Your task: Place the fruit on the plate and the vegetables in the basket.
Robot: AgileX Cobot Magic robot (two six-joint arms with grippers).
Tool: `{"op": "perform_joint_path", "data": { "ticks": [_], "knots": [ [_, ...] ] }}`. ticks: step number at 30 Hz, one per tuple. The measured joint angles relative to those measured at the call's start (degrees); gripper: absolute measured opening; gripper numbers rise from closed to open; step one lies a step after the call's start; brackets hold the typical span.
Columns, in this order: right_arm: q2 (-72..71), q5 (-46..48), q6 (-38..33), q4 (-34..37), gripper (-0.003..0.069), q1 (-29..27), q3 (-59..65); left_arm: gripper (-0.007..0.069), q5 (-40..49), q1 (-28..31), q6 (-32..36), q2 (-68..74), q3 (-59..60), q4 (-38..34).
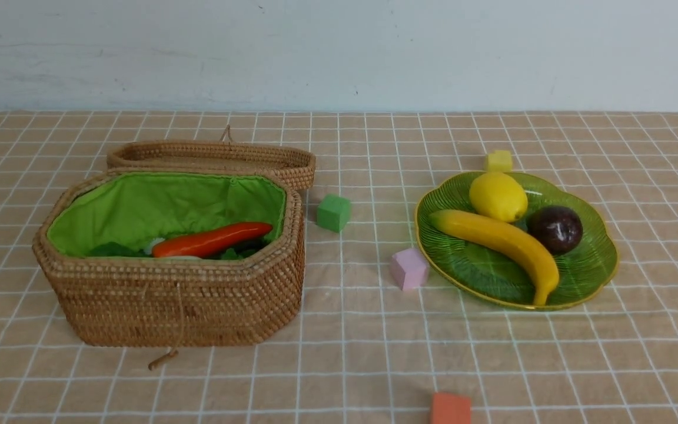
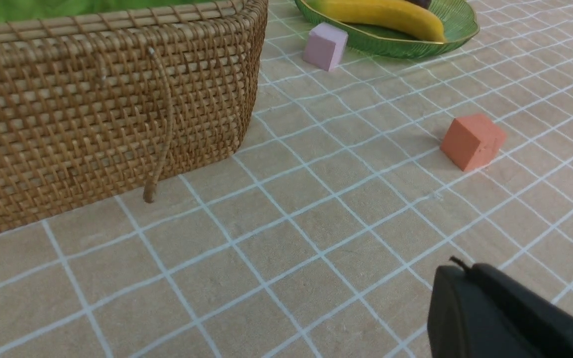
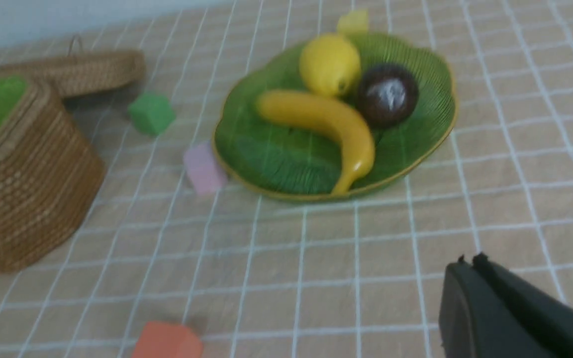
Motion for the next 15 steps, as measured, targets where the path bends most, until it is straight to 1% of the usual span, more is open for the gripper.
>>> {"op": "perform_joint_path", "data": {
  "ticks": [4, 5, 6, 10, 12, 15],
  "knots": [
    [-7.8, -8.7, -0.2, -1.1, -0.0008, -2.9, 12.8, -0.0013, 0.0, 0.0, 0.0, 0.0, 0.0, 0.1],
    [-7.8, -8.7, -0.2, -1.1, -0.0008, -2.9, 13.4, -0.0013, 0.0, 0.0, 0.0, 0.0, 0.0, 0.1],
    [-10.3, -10.9, -0.2, -1.1, -0.0008, -3.5, 17.3, -0.0012, 0.0, 0.0, 0.0, 0.0, 0.0, 0.1],
    [-13.2, -9.0, -0.1, -3.5, -0.0008, -4.0, 19.6, -0.0009, 0.0, 0.0, 0.0, 0.0, 0.0, 0.1],
    [-13.3, -7.9, 1.6, -5.7, -0.0008, -4.2, 19.5, -0.0008, 0.0, 0.0, 0.0, 0.0, 0.0, 0.2],
    [-13.4, -7.3, 4.1, -6.4, -0.0008, -4.2, 19.4, -0.0006, 0.0, 0.0, 0.0, 0.0, 0.0, 0.2]
  ]
}}
